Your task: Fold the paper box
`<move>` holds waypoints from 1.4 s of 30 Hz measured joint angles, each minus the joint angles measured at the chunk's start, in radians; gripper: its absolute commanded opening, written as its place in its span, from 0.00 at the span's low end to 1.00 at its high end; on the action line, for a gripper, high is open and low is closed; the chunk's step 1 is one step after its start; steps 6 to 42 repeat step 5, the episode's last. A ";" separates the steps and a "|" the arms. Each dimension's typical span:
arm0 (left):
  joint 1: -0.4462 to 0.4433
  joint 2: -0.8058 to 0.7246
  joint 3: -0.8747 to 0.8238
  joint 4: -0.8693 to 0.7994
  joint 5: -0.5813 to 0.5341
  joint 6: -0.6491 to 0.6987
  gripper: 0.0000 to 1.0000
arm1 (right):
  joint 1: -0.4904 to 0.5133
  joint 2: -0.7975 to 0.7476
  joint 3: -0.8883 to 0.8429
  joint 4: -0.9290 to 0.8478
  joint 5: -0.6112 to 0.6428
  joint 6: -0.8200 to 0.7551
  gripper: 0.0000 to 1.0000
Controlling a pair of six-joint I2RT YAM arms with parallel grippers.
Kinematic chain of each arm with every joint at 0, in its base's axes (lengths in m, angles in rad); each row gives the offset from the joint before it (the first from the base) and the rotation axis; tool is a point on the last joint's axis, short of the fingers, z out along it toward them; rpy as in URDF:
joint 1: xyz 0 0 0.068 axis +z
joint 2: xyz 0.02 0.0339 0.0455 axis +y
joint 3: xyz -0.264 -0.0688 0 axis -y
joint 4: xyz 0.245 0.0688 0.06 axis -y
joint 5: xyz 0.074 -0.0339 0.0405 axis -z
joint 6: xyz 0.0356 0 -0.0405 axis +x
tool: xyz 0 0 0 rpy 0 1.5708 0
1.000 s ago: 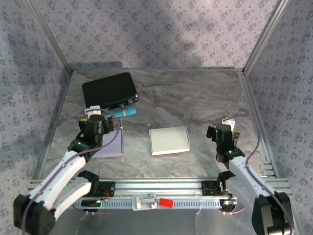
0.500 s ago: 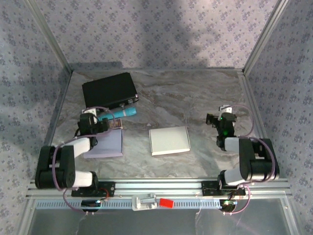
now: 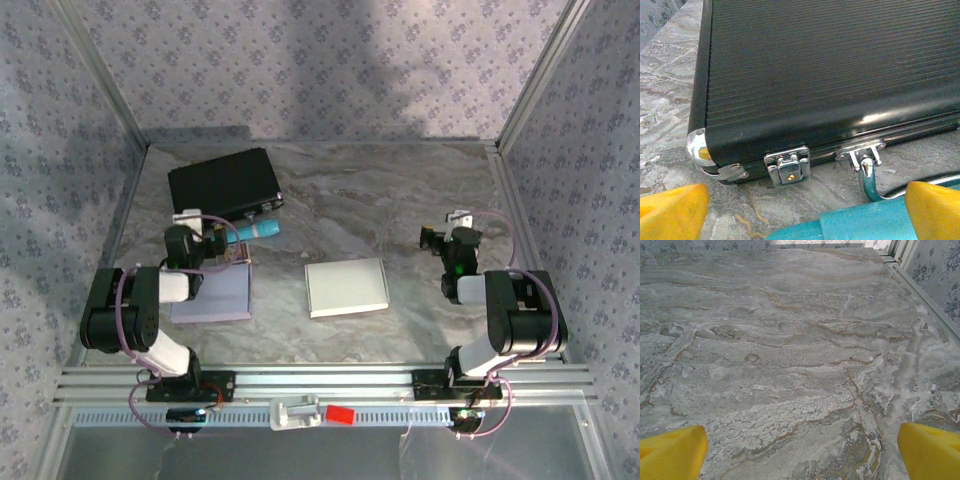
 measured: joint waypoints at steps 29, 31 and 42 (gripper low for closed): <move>0.002 0.000 0.000 0.001 0.000 0.000 1.00 | 0.001 0.000 0.000 -0.001 0.000 0.000 0.99; 0.002 0.000 0.000 0.001 0.000 0.000 1.00 | 0.001 0.000 0.000 -0.001 0.000 0.000 0.99; 0.002 0.000 0.000 0.001 0.000 0.000 1.00 | 0.001 0.000 0.000 -0.001 0.000 0.000 0.99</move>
